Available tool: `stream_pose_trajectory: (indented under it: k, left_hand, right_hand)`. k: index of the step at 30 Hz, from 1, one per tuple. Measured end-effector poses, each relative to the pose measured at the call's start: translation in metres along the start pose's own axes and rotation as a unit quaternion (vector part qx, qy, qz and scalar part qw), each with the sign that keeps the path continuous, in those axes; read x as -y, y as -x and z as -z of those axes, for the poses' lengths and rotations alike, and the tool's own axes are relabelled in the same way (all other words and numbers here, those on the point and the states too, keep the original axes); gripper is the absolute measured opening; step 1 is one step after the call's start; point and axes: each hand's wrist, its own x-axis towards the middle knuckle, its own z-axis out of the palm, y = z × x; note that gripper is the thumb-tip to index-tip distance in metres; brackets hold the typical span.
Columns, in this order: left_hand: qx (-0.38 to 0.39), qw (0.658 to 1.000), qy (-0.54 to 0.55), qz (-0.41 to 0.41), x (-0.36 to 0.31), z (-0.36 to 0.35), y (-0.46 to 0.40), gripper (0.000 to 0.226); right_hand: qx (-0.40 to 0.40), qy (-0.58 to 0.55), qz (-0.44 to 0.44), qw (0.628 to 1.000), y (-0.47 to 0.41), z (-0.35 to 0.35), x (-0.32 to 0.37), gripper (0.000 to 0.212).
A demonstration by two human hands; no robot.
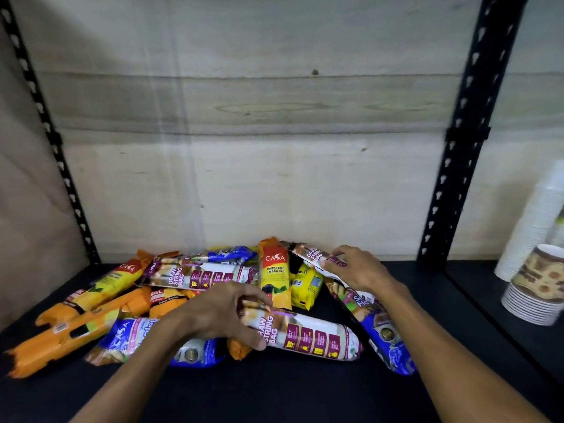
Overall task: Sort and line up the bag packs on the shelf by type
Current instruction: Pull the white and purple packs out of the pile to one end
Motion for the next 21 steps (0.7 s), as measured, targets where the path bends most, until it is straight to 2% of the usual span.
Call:
stream_pose_trajectory:
  k: [9, 14, 21]
  left_hand:
    - [-0.035, 0.998, 0.025, -0.052, -0.025, 0.043, 0.004, 0.056]
    - [-0.006, 0.994, 0.007, -0.105, -0.062, 0.044, -0.027, 0.054]
    - [0.089, 0.988, -0.009, -0.128, -0.113, 0.015, -0.104, 0.049]
  right_hand:
    - [-0.058, -0.049, -0.051, 0.996, 0.022, 0.030, -0.011, 0.071]
    - [-0.069, -0.108, -0.109, 0.986, 0.046, 0.048, -0.035, 0.048]
    - [-0.052, -0.189, -0.177, 0.964, 0.067, 0.065, -0.090, 0.035]
